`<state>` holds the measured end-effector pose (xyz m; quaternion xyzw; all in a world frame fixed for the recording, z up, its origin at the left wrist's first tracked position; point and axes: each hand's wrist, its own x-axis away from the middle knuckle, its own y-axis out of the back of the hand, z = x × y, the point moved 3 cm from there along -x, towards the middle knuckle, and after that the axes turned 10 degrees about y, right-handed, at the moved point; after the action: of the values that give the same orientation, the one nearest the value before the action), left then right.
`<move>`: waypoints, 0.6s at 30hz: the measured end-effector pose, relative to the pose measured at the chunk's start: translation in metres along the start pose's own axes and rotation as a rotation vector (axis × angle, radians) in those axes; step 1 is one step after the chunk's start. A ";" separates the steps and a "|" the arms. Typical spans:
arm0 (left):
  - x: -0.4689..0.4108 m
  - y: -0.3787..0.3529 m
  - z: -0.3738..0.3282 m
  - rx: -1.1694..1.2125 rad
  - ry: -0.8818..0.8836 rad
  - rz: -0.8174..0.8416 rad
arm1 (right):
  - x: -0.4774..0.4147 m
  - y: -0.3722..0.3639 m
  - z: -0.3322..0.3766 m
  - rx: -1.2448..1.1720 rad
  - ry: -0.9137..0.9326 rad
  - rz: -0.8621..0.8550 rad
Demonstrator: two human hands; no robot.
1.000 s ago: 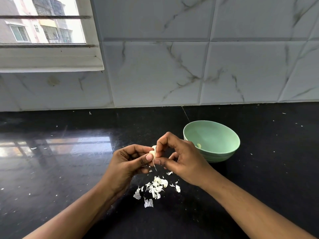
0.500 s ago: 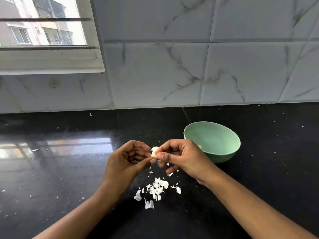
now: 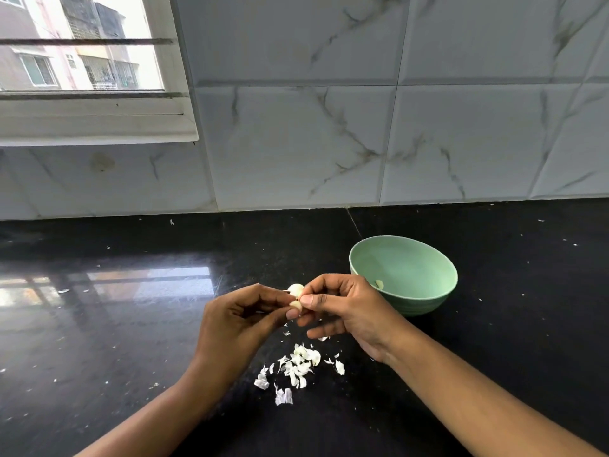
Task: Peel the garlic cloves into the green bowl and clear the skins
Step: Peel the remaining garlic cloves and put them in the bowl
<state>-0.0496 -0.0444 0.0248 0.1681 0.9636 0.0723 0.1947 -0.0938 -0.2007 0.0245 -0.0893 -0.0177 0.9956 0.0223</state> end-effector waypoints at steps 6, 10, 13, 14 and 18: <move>-0.004 0.002 0.002 0.189 0.080 -0.011 | 0.001 -0.004 -0.006 0.505 0.122 0.063; -0.005 0.001 0.006 0.272 0.192 0.020 | -0.001 0.012 0.011 0.359 0.157 0.001; -0.006 0.000 0.008 0.317 0.251 0.047 | 0.001 0.005 0.009 0.275 0.114 0.059; -0.006 -0.001 0.009 0.326 0.264 0.048 | 0.001 0.001 0.007 0.302 0.129 0.061; -0.005 -0.004 0.010 0.312 0.310 0.092 | 0.000 0.000 0.002 0.376 0.227 -0.033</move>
<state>-0.0429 -0.0490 0.0166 0.2267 0.9729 -0.0439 0.0123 -0.0943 -0.2010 0.0269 -0.1949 0.1693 0.9644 0.0568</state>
